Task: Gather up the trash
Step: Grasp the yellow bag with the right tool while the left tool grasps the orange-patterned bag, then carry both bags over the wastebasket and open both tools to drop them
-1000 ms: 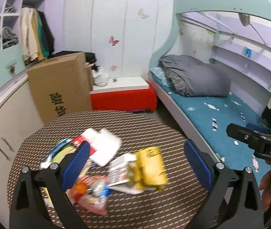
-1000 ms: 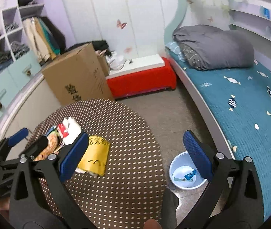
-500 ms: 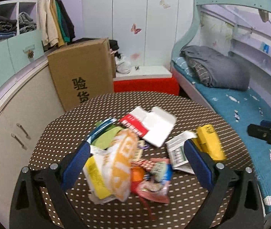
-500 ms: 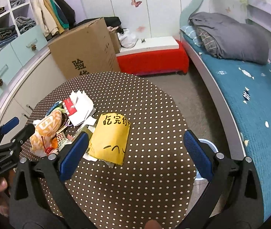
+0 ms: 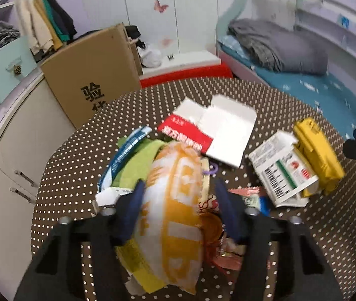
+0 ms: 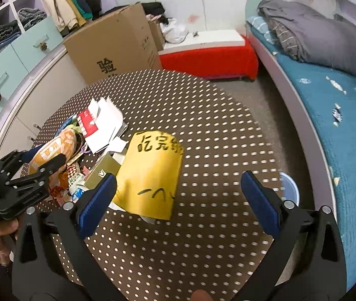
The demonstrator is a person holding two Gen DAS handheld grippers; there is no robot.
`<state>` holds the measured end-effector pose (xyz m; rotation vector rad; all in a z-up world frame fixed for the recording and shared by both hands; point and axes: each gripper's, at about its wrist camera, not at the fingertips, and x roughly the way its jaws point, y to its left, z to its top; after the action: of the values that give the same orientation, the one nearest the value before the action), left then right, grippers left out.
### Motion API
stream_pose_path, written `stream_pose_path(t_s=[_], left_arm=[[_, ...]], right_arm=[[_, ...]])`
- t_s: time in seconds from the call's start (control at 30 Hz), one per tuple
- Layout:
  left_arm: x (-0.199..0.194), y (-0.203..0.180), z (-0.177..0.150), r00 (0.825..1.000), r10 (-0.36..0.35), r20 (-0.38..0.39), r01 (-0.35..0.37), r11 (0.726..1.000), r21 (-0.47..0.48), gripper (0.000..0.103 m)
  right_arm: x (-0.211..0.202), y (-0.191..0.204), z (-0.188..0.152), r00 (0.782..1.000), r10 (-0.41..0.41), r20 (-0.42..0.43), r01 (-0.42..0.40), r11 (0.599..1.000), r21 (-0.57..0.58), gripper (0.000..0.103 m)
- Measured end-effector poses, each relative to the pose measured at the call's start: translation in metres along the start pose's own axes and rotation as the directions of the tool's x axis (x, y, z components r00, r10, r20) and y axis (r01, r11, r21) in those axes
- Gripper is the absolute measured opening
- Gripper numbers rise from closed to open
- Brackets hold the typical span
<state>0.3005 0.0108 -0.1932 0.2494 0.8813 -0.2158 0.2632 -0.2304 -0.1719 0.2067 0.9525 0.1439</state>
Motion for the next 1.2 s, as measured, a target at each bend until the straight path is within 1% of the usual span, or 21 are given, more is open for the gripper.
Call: stream_pose_path(t_s=[0.07, 0.17, 0.2, 0.23, 0.27, 0.33, 0.4, 0.67, 0.8, 0.97, 1.13, 1.2], left_arm=[[0.001, 0.0, -0.001, 1.0, -0.007, 0.003, 0.007, 1.0, -0.001, 0.038], [-0.003, 0.003, 0.0, 0.999, -0.03, 0.022, 0.03, 0.999, -0.028, 0.036], [-0.007, 0.004, 0.001, 0.999, -0.031, 0.033, 0.033, 0.999, -0.036, 0.035], [-0.009, 0.004, 0.001, 0.999, -0.034, 0.04, 0.036, 0.998, -0.042, 0.035], [-0.012, 0.004, 0.001, 0.998, -0.037, 0.045, 0.039, 0.998, -0.047, 0.035], [-0.018, 0.004, 0.001, 0.998, -0.038, 0.059, 0.041, 0.998, -0.056, 0.034], [-0.023, 0.005, 0.002, 0.997, -0.037, 0.072, 0.041, 0.997, -0.063, 0.034], [-0.051, 0.0, 0.009, 0.989, -0.044, 0.139, 0.054, 0.996, -0.067, 0.034], [-0.07, -0.004, 0.018, 0.982, -0.05, 0.183, 0.063, 0.996, -0.07, 0.034], [-0.085, -0.007, 0.024, 0.974, -0.059, 0.217, 0.077, 0.994, -0.074, 0.034], [-0.102, -0.012, 0.032, 0.964, -0.073, 0.256, 0.098, 0.991, -0.088, 0.034], [-0.111, -0.016, 0.037, 0.956, -0.089, 0.279, 0.12, 0.988, -0.097, 0.034]], right_arm=[[0.01, 0.005, 0.0, 1.0, 0.015, -0.016, -0.015, 1.0, -0.01, 0.097], [0.028, 0.014, 0.0, 0.999, 0.033, -0.04, -0.034, 0.999, -0.022, 0.095], [0.031, 0.015, 0.0, 0.998, 0.036, -0.043, -0.037, 0.999, -0.023, 0.082], [0.035, 0.017, 0.001, 0.998, 0.043, -0.05, -0.044, 0.999, -0.026, 0.062], [0.038, 0.018, 0.0, 0.997, 0.05, -0.058, -0.052, 0.998, -0.029, 0.053], [0.041, 0.019, -0.001, 0.997, 0.045, -0.066, -0.047, 0.998, -0.038, 0.043], [0.04, 0.016, -0.003, 0.996, 0.056, -0.062, -0.058, 0.998, -0.033, 0.037], [0.014, -0.007, -0.002, 0.997, 0.077, -0.006, -0.077, 0.997, 0.009, 0.035], [-0.005, -0.017, 0.004, 0.996, 0.086, 0.034, -0.087, 0.996, 0.024, 0.035], [-0.024, -0.024, 0.009, 0.992, 0.108, 0.071, -0.11, 0.994, 0.027, 0.035], [-0.046, -0.031, 0.013, 0.985, 0.124, 0.122, -0.129, 0.991, 0.031, 0.035], [-0.057, -0.036, 0.016, 0.98, 0.132, 0.149, -0.139, 0.99, 0.035, 0.035]])
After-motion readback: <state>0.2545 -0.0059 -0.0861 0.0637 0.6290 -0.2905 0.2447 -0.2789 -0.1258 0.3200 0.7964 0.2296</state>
